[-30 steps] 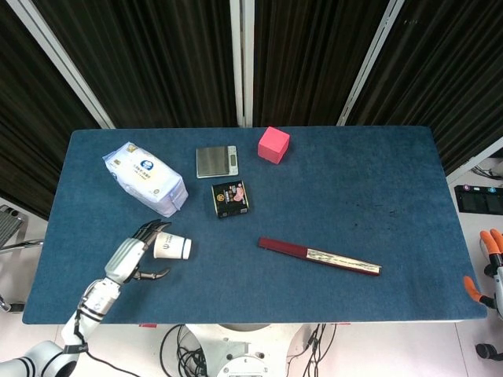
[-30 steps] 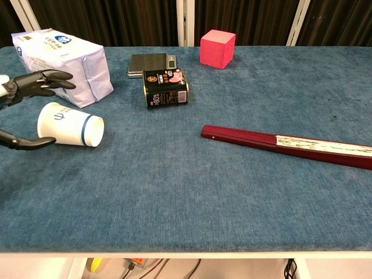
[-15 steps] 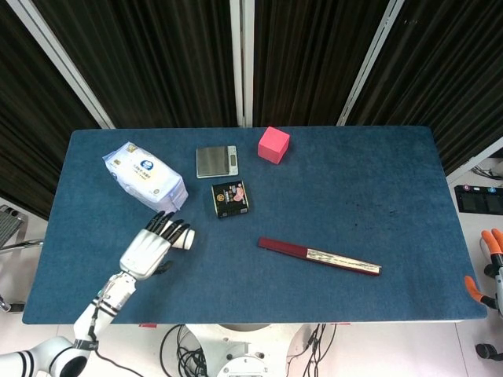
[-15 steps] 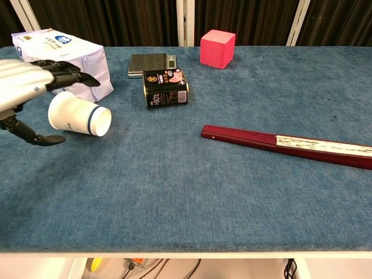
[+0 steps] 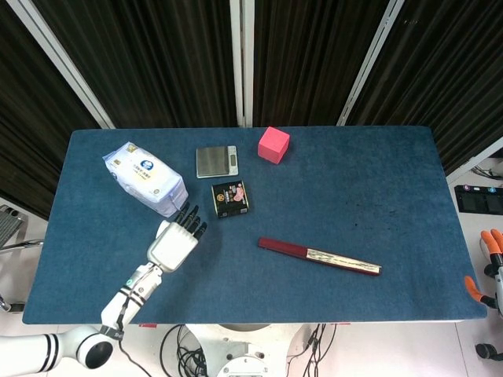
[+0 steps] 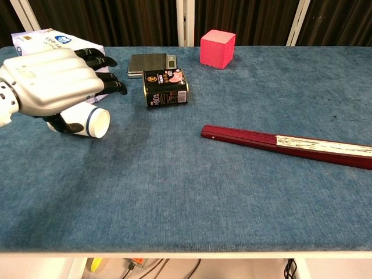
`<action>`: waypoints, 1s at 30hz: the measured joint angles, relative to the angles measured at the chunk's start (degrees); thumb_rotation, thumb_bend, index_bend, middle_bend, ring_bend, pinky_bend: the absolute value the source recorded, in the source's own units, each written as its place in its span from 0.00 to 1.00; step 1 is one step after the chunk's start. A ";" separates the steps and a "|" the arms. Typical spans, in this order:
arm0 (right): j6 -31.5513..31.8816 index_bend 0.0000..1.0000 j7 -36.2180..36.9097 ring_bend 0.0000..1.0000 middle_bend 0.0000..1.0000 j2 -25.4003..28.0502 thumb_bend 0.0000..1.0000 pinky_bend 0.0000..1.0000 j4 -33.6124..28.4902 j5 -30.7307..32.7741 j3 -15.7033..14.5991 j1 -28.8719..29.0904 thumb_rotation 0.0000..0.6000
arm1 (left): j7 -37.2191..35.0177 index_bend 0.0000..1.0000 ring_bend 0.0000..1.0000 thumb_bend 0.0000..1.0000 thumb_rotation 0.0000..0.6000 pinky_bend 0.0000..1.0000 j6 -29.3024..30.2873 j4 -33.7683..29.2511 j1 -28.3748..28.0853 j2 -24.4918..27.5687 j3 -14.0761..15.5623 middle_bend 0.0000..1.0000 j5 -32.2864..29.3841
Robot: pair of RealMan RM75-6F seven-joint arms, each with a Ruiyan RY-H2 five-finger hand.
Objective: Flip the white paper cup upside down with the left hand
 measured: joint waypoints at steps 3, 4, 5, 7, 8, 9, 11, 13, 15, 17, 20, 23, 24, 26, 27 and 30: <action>-0.10 0.00 -0.03 0.00 0.00 0.03 0.28 0.00 -0.04 0.01 0.00 0.05 1.00 | 0.67 0.18 0.00 0.23 1.00 0.06 -0.35 -0.64 -0.36 0.02 0.09 0.20 -2.40; -0.12 0.00 -0.04 0.00 0.00 0.04 0.28 0.00 -0.05 0.02 -0.01 0.06 1.00 | 0.78 0.19 0.00 0.22 1.00 0.07 -0.44 -0.93 -0.48 0.05 0.10 0.21 -3.25; -0.18 0.00 -0.08 0.00 0.00 0.04 0.28 0.00 -0.08 0.05 -0.02 0.07 1.00 | 0.95 0.19 0.00 0.22 1.00 0.07 -0.47 -1.20 -0.62 0.07 0.11 0.22 -4.10; -0.36 0.00 -0.17 0.00 0.00 0.07 0.28 0.00 -0.18 0.07 -0.09 0.10 1.00 | 1.33 0.22 0.00 0.21 1.00 0.07 -0.36 -1.59 -1.11 -0.01 0.16 0.24 -5.57; -0.45 0.00 -0.18 0.00 0.00 0.10 0.28 0.00 -0.25 0.02 -0.16 0.13 1.00 | 1.33 0.23 0.00 0.21 1.00 0.07 -0.29 -1.59 -1.35 -0.11 0.21 0.25 -5.93; -0.52 0.00 -0.13 0.00 0.00 0.14 0.28 0.00 -0.30 -0.05 -0.22 0.14 1.00 | 1.19 0.24 0.00 0.21 1.00 0.07 -0.23 -1.43 -1.58 -0.23 0.28 0.26 -6.18; -0.73 0.00 0.13 0.00 0.00 0.27 0.28 0.00 -0.40 -0.19 -0.35 0.18 1.00 | 0.97 0.27 0.00 0.21 1.00 0.07 -0.16 -0.97 -1.81 -0.35 0.44 0.29 -6.23; -0.84 0.00 0.21 0.00 0.00 0.35 0.28 0.00 -0.42 -0.16 -0.39 0.21 1.00 | 0.95 0.29 0.00 0.21 1.00 0.07 -0.09 -0.23 -2.10 -0.43 0.84 0.30 -6.23; -0.96 0.00 0.22 0.00 0.00 0.40 0.28 0.00 -0.45 -0.01 -0.35 0.24 1.00 | 0.95 0.31 0.00 0.20 1.00 0.07 -0.06 0.48 -2.39 -0.54 1.26 0.31 -6.49; -1.15 0.00 0.24 0.00 0.00 0.44 0.28 0.00 -0.53 0.11 -0.33 0.30 1.00 | 0.82 0.32 0.01 0.21 1.00 0.07 0.02 1.01 -2.58 -0.67 1.51 0.32 -6.66; -1.39 0.00 0.17 0.00 0.00 0.49 0.28 0.00 -0.61 0.18 -0.36 0.40 1.00 | 0.19 0.35 0.02 0.21 1.00 0.07 0.23 1.91 -2.79 -0.94 1.91 0.34 -6.30; -1.68 0.00 0.06 0.00 0.00 0.52 0.28 0.00 -0.65 0.39 -0.37 0.46 1.00 | -1.19 0.38 0.06 0.21 1.00 0.08 0.49 2.56 -2.88 -1.21 2.16 0.38 -5.35; -1.75 0.00 0.04 0.00 0.00 0.54 0.28 0.00 -0.69 0.46 -0.36 0.48 1.00 | -1.80 0.39 0.07 0.21 1.00 0.09 0.68 2.89 -2.90 -1.30 2.27 0.40 -4.60; -1.77 0.00 0.05 0.00 0.00 0.59 0.28 0.00 -0.75 0.52 -0.35 0.49 1.00 | -3.04 0.41 0.10 0.21 1.00 0.11 1.08 3.37 -2.88 -1.40 2.43 0.42 -3.16; -1.75 0.00 0.06 0.00 0.00 0.60 0.28 0.00 -0.76 0.53 -0.34 0.48 1.00 | -4.16 0.41 0.11 0.21 1.00 0.11 1.41 3.62 -2.81 -1.44 2.51 0.43 -2.17; -1.75 0.00 0.31 0.00 0.00 0.67 0.28 0.00 -0.74 0.54 -0.35 0.45 1.00 | -8.14 0.42 0.13 0.21 1.00 0.15 2.47 3.88 -2.39 -1.36 2.60 0.44 0.21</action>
